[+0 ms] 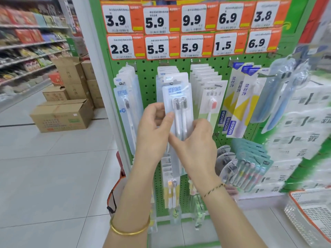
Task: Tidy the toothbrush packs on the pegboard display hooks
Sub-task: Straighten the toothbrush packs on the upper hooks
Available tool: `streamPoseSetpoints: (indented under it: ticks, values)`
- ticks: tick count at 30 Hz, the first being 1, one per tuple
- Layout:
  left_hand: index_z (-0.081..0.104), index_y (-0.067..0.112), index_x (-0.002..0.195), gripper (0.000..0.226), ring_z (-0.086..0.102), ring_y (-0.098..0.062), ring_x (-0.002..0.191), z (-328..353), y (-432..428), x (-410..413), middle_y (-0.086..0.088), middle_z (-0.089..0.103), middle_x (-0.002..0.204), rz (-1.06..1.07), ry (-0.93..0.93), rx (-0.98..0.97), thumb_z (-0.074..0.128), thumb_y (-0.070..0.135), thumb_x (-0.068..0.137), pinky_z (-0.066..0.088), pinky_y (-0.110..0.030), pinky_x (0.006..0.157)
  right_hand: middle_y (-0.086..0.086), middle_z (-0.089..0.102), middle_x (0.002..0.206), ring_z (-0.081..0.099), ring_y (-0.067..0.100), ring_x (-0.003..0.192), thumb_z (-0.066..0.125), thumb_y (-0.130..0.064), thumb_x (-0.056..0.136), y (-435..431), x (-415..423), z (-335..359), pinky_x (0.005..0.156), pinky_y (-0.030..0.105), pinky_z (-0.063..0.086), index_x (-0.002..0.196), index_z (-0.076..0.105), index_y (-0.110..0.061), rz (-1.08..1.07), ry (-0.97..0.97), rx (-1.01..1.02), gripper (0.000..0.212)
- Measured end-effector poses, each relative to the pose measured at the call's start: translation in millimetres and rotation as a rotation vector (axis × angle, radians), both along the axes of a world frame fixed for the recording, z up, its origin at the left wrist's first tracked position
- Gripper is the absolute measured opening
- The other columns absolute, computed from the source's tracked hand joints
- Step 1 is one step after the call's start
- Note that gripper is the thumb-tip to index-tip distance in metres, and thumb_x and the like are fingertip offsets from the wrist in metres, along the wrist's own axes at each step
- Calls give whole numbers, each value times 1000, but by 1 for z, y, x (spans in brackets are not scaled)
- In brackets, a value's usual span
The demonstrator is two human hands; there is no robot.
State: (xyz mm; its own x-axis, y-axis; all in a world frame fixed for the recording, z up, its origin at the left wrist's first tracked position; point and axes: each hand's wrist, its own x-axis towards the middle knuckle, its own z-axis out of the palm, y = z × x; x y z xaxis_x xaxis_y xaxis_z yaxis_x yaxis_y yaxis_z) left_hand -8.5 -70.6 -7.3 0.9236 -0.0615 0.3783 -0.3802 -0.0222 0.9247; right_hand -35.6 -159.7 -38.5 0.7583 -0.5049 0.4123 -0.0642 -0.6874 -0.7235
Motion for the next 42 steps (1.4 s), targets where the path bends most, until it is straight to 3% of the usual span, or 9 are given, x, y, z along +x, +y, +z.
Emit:
streamPoseSetpoints:
  ticks: [9, 14, 17, 22, 26, 30, 36, 40, 42]
  values:
    - [55, 24, 103, 17, 54, 12, 72, -4, 1, 16, 15, 59, 89, 85, -8, 78, 54, 10, 94, 43, -4, 67, -1, 39, 90, 47, 23, 70, 57, -68, 70, 4, 20, -9, 51, 32, 26, 93, 35, -14, -6, 11, -40, 63]
    - [52, 20, 120, 28, 54, 6, 85, -4, 2, 21, 5, 57, 104, 164, -49, 210, 54, 12, 94, 41, -2, 71, 0, 37, 89, 41, 22, 64, 56, -65, 73, 10, 36, -15, 47, 31, 25, 91, 33, -12, -4, -38, 6, 61]
    - [47, 19, 129, 37, 52, -1, 95, -3, 3, 22, 1, 48, 120, 190, -78, 252, 53, 10, 94, 42, -8, 79, 2, 38, 89, 39, 20, 62, 51, -66, 73, 13, 44, -17, 48, 31, 26, 91, 35, -10, -20, -59, 17, 61]
    - [45, 19, 132, 41, 47, -9, 110, -1, 1, 18, 8, 38, 117, 251, -177, 320, 51, 7, 93, 47, -33, 93, 7, 42, 96, 44, 24, 68, 36, -66, 70, 16, 48, -20, 50, 31, 27, 97, 38, -5, 6, -80, 46, 67]
    - [45, 17, 131, 43, 45, -13, 116, 4, -1, 18, 7, 36, 119, 281, -266, 362, 50, 3, 91, 44, -35, 97, 8, 41, 101, 48, 26, 75, 45, -59, 75, 11, 46, -23, 52, 32, 30, 105, 39, -2, 49, -60, 34, 64]
    - [44, 17, 133, 43, 44, -13, 120, 6, -3, 19, 1, 41, 129, 292, -297, 407, 50, 6, 92, 42, -33, 98, 2, 43, 108, 51, 23, 92, 57, -54, 83, 4, 32, -23, 59, 29, 31, 119, 40, -6, -58, 8, -142, 62]
    - [41, 15, 136, 46, 38, -14, 126, 15, -5, 23, -3, 42, 134, 327, -350, 420, 51, 8, 92, 36, -33, 105, 8, 57, 104, 54, 28, 96, 59, -21, 90, -15, 29, 37, 66, 34, 43, 112, 60, -12, -100, -363, -295, 23]
    - [36, 13, 139, 50, 35, -15, 129, 21, -9, 28, -4, 41, 137, 323, -351, 449, 53, 11, 92, 30, -27, 107, 0, 61, 107, 47, 26, 104, 47, -23, 96, -31, 70, 90, 75, 30, 30, 107, 65, -21, -24, -295, -417, 21]
    - [36, 11, 140, 50, 35, -16, 129, 23, -10, 29, -5, 40, 138, 319, -370, 460, 52, 10, 92, 28, -23, 105, 0, 63, 108, 46, 28, 107, 46, -21, 96, -34, 90, 106, 78, 31, 33, 106, 67, -22, 2, -220, -477, 24]
